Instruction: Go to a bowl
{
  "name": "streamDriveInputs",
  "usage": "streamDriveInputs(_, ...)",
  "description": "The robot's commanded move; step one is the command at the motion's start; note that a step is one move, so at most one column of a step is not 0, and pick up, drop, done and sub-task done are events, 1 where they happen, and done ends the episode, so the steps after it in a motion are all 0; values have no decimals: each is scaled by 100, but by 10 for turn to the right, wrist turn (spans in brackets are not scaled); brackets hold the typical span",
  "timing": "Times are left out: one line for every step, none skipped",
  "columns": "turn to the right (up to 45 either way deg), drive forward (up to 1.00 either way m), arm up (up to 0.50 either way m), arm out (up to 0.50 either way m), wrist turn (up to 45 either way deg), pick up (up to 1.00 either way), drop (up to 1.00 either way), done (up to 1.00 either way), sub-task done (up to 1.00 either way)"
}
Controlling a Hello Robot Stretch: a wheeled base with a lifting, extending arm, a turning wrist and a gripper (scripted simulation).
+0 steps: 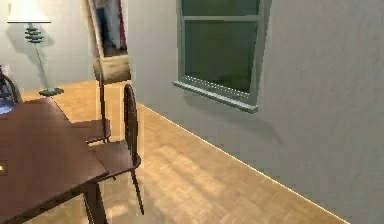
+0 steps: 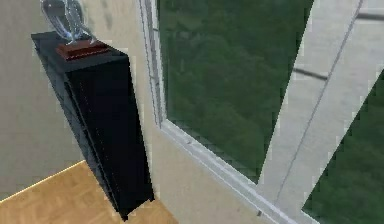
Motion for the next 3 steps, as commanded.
streamDriveInputs(0,100,0,0,0,0,0,0,0)
streamDriveInputs(0,80,0,0,0,0,0,0,0)
streamDriveInputs(-420,0,0,0,0,0,0,0,0)
